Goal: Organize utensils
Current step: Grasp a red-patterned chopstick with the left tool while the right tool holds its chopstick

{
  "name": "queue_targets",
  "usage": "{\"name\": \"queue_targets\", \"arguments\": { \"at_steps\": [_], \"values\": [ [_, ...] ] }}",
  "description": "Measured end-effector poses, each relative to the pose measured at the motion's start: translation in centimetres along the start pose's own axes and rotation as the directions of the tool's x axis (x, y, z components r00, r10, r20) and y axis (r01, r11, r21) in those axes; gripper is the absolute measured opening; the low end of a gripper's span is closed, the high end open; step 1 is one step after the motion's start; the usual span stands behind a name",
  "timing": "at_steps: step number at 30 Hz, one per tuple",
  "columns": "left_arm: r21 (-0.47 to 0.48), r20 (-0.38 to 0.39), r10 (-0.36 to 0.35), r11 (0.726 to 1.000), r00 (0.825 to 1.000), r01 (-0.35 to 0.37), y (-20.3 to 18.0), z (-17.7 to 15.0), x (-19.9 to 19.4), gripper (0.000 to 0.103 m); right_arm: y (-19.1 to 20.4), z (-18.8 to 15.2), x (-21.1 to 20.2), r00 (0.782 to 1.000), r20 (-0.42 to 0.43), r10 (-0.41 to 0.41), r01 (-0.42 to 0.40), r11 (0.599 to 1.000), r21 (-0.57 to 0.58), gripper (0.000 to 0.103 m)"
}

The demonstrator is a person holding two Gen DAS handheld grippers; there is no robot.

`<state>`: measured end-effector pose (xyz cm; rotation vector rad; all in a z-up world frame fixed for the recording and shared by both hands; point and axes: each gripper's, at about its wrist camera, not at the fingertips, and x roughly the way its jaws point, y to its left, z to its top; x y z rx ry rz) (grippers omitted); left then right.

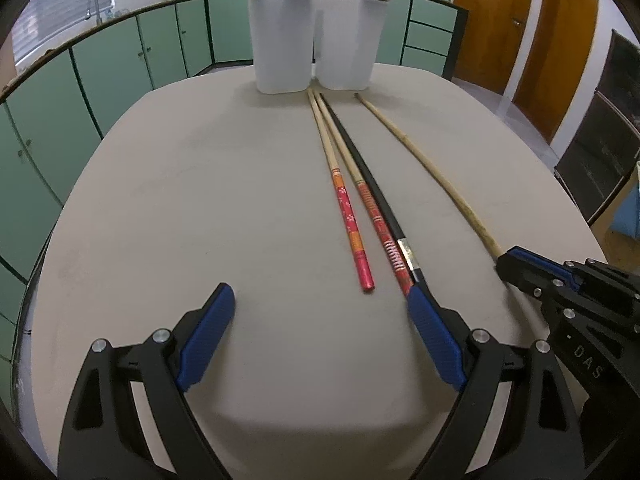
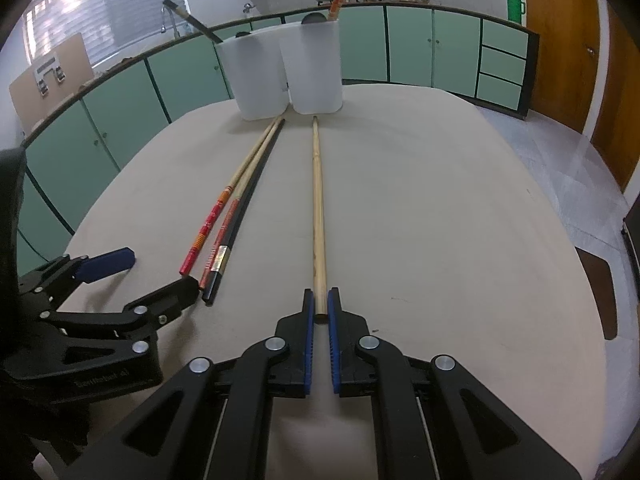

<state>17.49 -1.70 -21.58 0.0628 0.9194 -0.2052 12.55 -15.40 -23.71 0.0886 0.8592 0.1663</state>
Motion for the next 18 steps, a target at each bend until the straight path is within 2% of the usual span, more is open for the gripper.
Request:
{"name": "queue_targets", "arguments": {
  "at_steps": [5, 14, 18],
  "values": [
    [-0.039, 0.004, 0.007, 0.999, 1.0, -0.006, 0.9, 0.2, 0.2, 0.086, 0.0, 0.0, 0.0, 1.0, -0.001, 0.004, -0.004, 1.0, 0.0, 0.007],
    [-0.054, 0.016, -0.002, 0.999, 1.0, 0.003, 0.8, 0.7, 0.4, 0.072, 0.1, 0.0, 0.0, 1.0, -0.007, 0.002, -0.002, 1.0, -0.003, 0.007],
    [-0.051, 0.023, -0.004, 0.999, 1.0, 0.005, 0.8, 0.7, 0.3, 0.052, 0.1, -0.1, 0.1, 1.0, -0.008, 0.001, -0.001, 1.0, -0.005, 0.007]
  ]
}}
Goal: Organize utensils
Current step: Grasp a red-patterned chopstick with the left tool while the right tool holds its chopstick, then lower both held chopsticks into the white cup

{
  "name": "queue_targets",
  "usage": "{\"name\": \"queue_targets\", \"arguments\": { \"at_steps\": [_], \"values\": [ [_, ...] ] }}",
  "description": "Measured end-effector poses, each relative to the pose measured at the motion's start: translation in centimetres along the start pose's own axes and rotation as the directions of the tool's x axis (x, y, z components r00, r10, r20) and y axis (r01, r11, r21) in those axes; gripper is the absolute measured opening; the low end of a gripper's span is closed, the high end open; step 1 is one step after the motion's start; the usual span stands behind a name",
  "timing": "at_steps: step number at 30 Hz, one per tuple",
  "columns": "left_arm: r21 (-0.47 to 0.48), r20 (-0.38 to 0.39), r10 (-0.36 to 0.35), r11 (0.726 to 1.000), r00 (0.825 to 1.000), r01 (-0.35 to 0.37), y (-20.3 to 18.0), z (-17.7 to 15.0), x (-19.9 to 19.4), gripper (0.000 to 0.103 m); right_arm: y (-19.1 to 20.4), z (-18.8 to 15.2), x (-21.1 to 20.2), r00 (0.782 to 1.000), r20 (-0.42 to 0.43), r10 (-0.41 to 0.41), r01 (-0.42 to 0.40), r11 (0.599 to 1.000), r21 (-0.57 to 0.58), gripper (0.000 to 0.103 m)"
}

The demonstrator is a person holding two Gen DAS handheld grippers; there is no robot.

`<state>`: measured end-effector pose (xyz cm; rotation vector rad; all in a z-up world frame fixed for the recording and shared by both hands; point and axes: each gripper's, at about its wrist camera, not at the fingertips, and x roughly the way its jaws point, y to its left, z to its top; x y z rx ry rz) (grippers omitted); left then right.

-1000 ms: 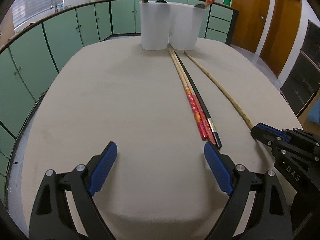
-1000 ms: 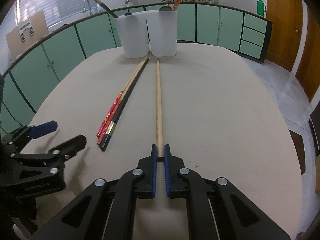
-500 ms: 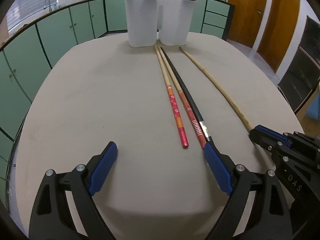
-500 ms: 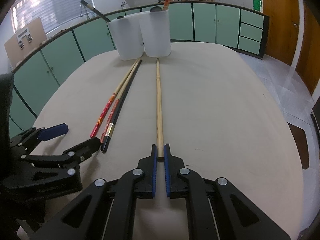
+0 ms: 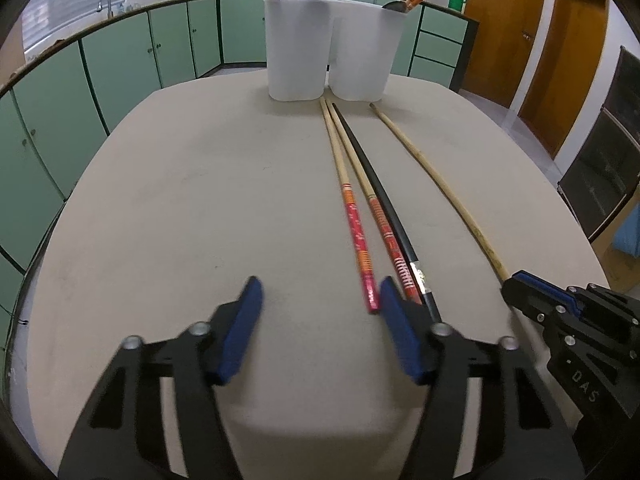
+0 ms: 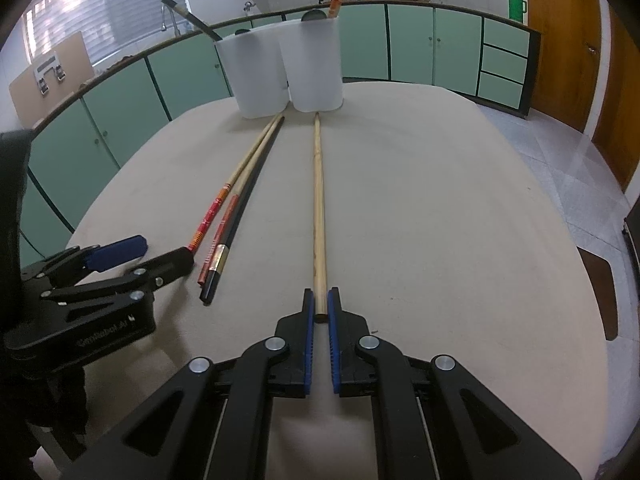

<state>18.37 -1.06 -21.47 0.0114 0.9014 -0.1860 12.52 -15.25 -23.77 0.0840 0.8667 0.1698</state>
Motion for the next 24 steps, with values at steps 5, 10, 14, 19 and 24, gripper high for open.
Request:
{"name": "queue_targets", "arguments": {
  "at_steps": [5, 10, 14, 19, 24],
  "values": [
    [-0.005, 0.003, -0.024, 1.0, 1.0, 0.024, -0.02, -0.49, -0.35, 0.044, -0.04, -0.01, 0.04, 1.0, -0.001, 0.006, -0.006, 1.0, 0.005, 0.007],
    [-0.011, 0.005, -0.027, 1.0, 1.0, 0.027, 0.1, -0.53, -0.42, 0.026, -0.1, 0.01, 0.12, 1.0, -0.002, 0.009, -0.009, 1.0, 0.007, 0.007],
    [-0.009, 0.004, -0.013, 1.0, 1.0, 0.013, -0.04, -0.53, -0.38, 0.016, -0.2, 0.06, 0.24, 1.0, -0.003, 0.015, -0.015, 1.0, 0.015, 0.007],
    [-0.015, 0.003, -0.014, 1.0, 1.0, 0.014, 0.12, -0.53, -0.51, 0.005, 0.01, 0.04, 0.21, 1.0, 0.001, 0.0, 0.0, 1.0, 0.004, 0.007],
    [-0.006, 0.009, -0.006, 1.0, 1.0, 0.006, 0.29, -0.61, -1.0, 0.005, 0.03, 0.04, -0.05, 1.0, 0.006, 0.001, -0.001, 1.0, 0.001, 0.007]
  ]
}}
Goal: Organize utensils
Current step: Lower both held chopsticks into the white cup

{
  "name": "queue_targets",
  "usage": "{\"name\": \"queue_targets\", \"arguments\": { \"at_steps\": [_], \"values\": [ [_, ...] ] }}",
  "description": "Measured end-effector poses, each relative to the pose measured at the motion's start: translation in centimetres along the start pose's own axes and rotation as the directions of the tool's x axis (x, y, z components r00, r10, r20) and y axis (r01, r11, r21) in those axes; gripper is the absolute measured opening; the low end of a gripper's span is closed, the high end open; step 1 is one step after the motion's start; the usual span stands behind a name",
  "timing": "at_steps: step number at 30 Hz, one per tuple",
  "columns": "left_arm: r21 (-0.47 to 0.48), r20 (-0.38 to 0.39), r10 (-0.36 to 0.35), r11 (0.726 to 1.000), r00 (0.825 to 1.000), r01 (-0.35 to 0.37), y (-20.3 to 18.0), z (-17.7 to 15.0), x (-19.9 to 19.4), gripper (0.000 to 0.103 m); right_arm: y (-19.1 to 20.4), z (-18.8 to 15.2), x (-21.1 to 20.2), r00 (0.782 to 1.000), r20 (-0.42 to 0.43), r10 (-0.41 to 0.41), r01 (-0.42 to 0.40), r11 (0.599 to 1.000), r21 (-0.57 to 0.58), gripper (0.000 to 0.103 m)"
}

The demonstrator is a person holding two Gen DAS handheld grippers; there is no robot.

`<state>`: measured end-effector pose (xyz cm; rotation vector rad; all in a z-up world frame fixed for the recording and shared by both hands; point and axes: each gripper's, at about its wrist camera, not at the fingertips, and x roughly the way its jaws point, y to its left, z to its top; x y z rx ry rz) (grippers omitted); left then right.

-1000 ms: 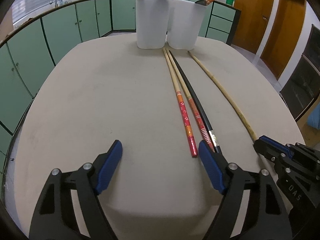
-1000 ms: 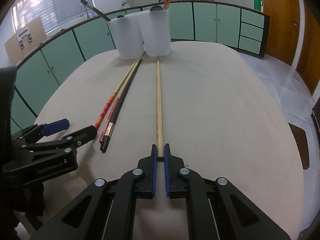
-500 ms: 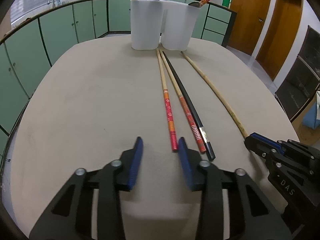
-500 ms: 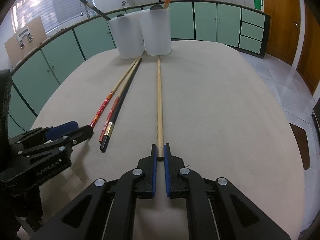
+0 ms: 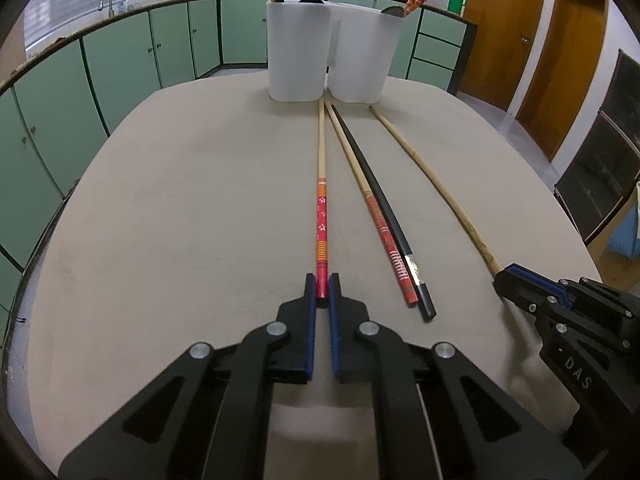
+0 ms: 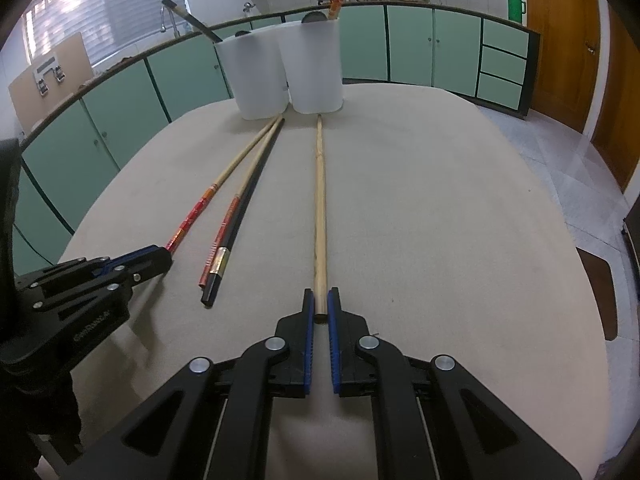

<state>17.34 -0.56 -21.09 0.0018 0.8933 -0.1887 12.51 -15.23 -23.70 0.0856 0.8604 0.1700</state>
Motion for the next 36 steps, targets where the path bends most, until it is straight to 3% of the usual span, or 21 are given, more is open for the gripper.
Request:
{"name": "queue_targets", "arguments": {
  "at_steps": [14, 26, 36],
  "values": [
    [0.04, 0.162, 0.015, 0.999, 0.987, -0.021, 0.3, 2.7, -6.9, 0.005, -0.3, 3.2, -5.4, 0.992, 0.122, 0.016, -0.015, 1.0, -0.007, 0.007],
    [0.053, 0.324, -0.036, 0.998, 0.945, 0.02, -0.3, 7.3, -13.2, 0.005, 0.7, 8.5, -11.1, 0.965, 0.255, 0.065, -0.049, 0.997, -0.068, 0.007],
    [0.072, 0.389, -0.094, 0.995, 0.916, 0.071, -0.2, 11.5, -16.2, 0.005, 2.0, 13.8, -14.2, 0.941, 0.31, 0.132, -0.095, 0.987, -0.132, 0.007]
  ]
}}
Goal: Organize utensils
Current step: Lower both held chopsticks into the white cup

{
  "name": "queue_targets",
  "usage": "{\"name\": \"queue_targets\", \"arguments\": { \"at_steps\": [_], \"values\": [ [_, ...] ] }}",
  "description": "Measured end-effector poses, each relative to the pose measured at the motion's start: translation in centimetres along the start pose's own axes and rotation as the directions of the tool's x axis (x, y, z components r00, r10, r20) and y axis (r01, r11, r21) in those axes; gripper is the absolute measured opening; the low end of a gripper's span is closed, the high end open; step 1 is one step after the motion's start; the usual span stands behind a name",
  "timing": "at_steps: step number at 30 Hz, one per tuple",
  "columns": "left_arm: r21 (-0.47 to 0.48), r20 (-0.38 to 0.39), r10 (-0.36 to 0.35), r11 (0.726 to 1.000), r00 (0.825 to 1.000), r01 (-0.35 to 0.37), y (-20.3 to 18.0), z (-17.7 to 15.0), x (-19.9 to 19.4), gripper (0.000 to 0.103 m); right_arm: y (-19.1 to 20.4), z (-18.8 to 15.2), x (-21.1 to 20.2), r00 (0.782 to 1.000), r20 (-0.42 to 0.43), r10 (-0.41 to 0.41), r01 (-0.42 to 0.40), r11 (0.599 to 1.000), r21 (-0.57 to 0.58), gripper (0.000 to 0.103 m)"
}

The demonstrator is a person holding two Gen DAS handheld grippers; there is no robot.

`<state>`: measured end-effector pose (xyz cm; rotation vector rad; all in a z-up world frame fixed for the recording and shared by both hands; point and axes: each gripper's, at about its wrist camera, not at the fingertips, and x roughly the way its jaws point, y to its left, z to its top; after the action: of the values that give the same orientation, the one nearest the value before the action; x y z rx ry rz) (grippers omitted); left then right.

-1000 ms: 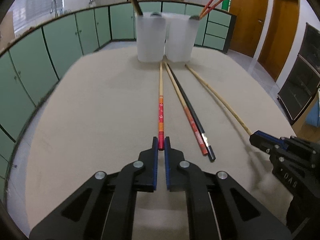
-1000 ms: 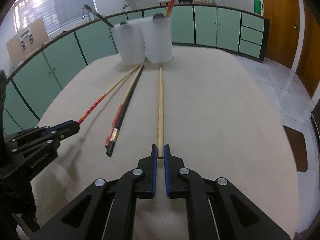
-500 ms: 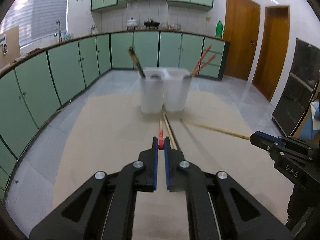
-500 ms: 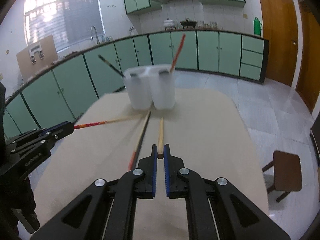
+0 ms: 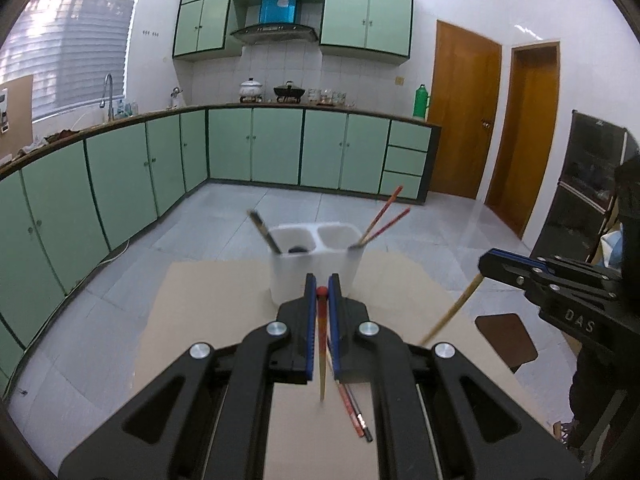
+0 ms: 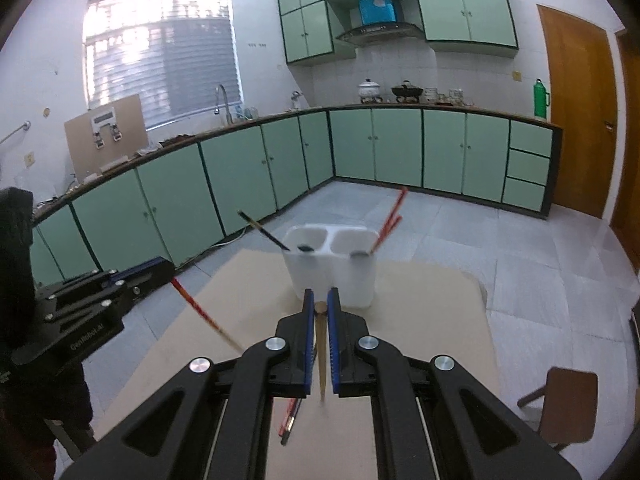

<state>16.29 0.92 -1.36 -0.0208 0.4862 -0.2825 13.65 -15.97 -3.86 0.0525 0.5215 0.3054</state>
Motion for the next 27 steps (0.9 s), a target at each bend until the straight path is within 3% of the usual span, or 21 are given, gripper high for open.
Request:
{"name": "queue_targets", "arguments": {
  "at_steps": [9, 18, 23, 27],
  "values": [
    [0.019, 0.049, -0.06, 0.998, 0.997, 0.059, -0.3, 3.5, -0.5, 0.005, 0.2, 5.0, -0.3, 0.998, 0.03, 0.046, -0.045, 0.998, -0.047, 0.006],
    [0.048, 0.201, -0.024, 0.999, 0.979, 0.015, -0.5, 11.1, 1.6, 0.005, 0.3, 12.6, -0.1, 0.98, 0.196, 0.03, -0.014, 0.997, -0.078, 0.006],
    [0.042, 0.278, 0.008, 0.999, 0.96, -0.02, -0.4, 15.3, 4.3, 0.005, -0.2, 16.5, 2.6, 0.961, 0.275, -0.013, 0.035, 0.997, -0.074, 0.006],
    [0.022, 0.305, 0.032, 0.999, 0.952, -0.041, -0.1, 16.7, 7.5, 0.005, -1.4, 17.9, 5.7, 0.96, 0.275, -0.043, 0.058, 0.997, -0.047, 0.006]
  ]
}}
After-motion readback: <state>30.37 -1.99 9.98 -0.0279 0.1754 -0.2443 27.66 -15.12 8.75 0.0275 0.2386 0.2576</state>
